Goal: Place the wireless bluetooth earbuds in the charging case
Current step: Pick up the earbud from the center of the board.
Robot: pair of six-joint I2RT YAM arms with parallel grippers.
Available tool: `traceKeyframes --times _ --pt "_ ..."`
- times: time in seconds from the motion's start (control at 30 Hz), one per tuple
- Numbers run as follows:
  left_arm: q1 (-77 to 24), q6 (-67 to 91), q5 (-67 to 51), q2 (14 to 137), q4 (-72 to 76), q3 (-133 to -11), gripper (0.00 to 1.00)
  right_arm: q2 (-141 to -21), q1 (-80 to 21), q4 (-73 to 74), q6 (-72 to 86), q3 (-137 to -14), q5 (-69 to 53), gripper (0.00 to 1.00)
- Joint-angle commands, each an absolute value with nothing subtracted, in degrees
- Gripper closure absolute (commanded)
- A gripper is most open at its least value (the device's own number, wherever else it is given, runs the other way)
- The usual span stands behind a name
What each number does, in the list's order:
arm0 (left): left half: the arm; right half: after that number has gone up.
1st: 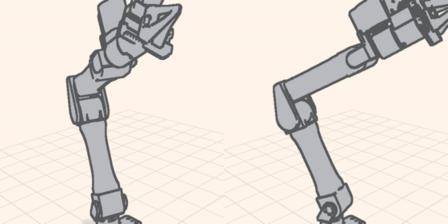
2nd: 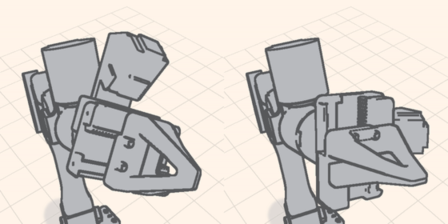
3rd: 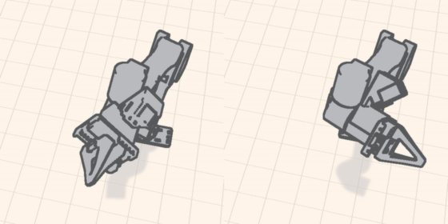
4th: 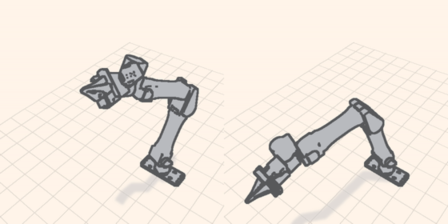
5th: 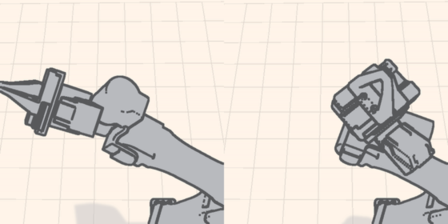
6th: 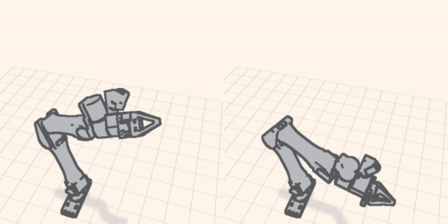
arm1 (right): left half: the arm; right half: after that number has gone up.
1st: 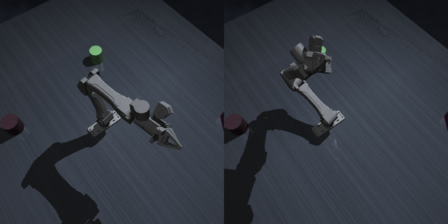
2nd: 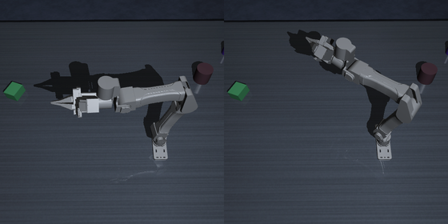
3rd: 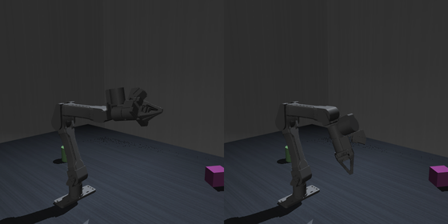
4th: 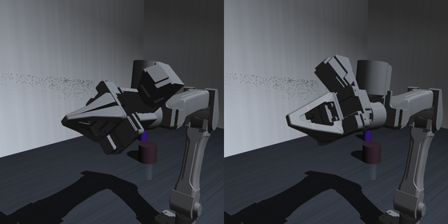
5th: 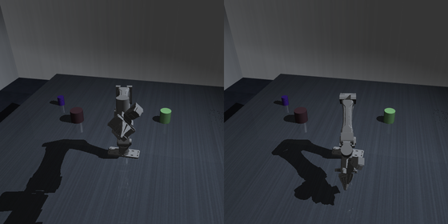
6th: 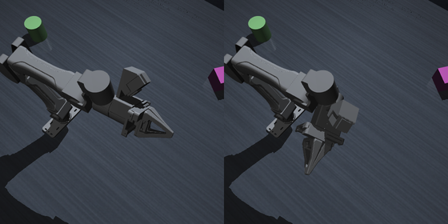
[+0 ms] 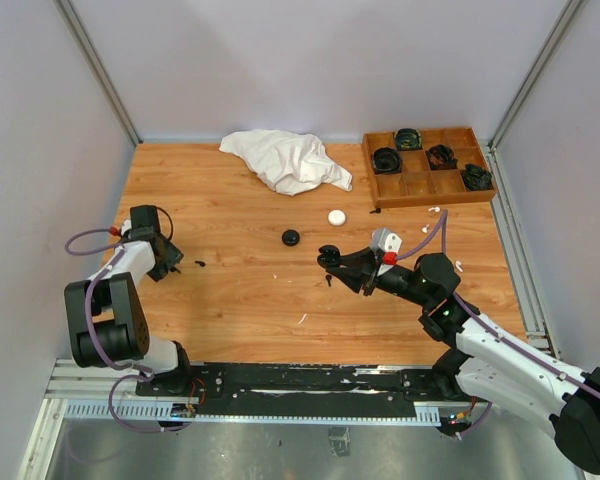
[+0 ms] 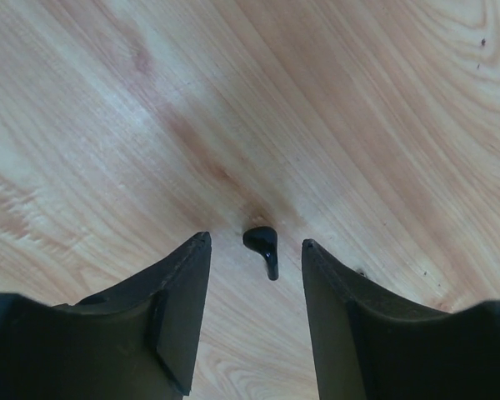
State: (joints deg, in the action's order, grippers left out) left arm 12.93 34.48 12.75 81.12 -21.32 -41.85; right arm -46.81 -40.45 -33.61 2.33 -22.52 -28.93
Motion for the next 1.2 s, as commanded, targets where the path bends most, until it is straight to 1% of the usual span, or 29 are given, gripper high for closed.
traceKeyframes --times 0.0,0.23,0.33,0.5,0.7,0.87,1.17 --pt "14.09 32.30 9.85 83.32 -19.67 -44.06 0.48 -46.23 -41.38 -34.85 1.23 -21.97 -28.60 0.98" --pt "15.16 30.77 7.19 87.07 -19.04 -45.23 0.56 -46.58 -41.36 -34.98 1.32 -22.06 -28.90 0.97" --pt "15.21 30.76 6.89 87.60 -19.45 -45.12 0.58 -46.71 -41.44 -34.97 1.35 -22.11 -28.92 0.97" --pt "15.21 30.47 5.57 88.42 -21.91 -45.61 0.65 -46.72 -41.42 -35.07 1.40 -22.06 -28.82 0.97" --pt "15.21 29.01 6.93 89.56 -25.89 -46.84 0.64 -46.67 -41.39 -35.30 1.49 -22.06 -28.96 0.97" --pt "15.15 28.21 5.78 89.65 -26.77 -47.58 0.61 -46.67 -41.40 -35.33 1.52 -22.04 -28.92 0.97" --pt "15.07 26.48 5.05 90.00 -28.96 -48.33 0.61 -46.76 -41.46 -35.42 1.58 -21.99 -28.80 0.97"
